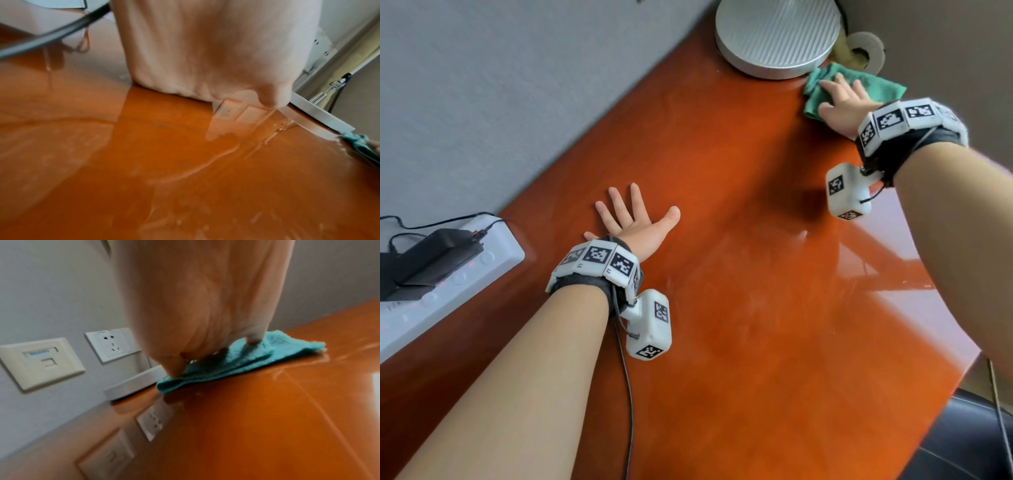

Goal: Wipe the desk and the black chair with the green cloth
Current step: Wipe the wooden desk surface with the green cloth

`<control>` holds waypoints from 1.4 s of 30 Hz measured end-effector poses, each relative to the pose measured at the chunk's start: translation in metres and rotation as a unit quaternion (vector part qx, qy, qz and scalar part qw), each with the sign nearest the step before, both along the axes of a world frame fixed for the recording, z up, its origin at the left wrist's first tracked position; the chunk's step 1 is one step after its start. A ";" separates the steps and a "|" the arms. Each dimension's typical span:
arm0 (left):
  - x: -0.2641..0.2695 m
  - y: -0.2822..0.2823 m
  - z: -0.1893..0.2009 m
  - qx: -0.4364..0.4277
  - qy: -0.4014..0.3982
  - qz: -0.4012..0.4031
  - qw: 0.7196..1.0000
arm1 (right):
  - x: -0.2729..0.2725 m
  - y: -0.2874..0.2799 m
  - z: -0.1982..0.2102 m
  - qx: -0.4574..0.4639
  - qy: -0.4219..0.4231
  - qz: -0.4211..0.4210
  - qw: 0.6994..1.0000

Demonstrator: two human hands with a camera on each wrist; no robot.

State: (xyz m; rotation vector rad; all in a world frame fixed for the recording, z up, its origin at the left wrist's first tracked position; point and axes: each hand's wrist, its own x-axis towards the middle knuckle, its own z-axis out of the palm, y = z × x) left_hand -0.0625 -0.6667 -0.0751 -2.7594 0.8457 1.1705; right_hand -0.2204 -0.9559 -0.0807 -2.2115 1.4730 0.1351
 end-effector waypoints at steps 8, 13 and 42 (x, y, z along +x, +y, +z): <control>0.002 0.000 -0.002 -0.007 0.006 0.004 1.000 | -0.019 0.081 0.004 0.046 0.107 0.105 0.988; 0.001 0.001 -0.003 -0.015 0.002 0.009 1.000 | -0.037 0.192 0.017 0.098 0.132 0.351 0.922; -0.009 0.011 0.003 -0.071 -0.022 0.016 0.997 | -0.189 0.257 0.037 0.169 0.174 0.334 0.911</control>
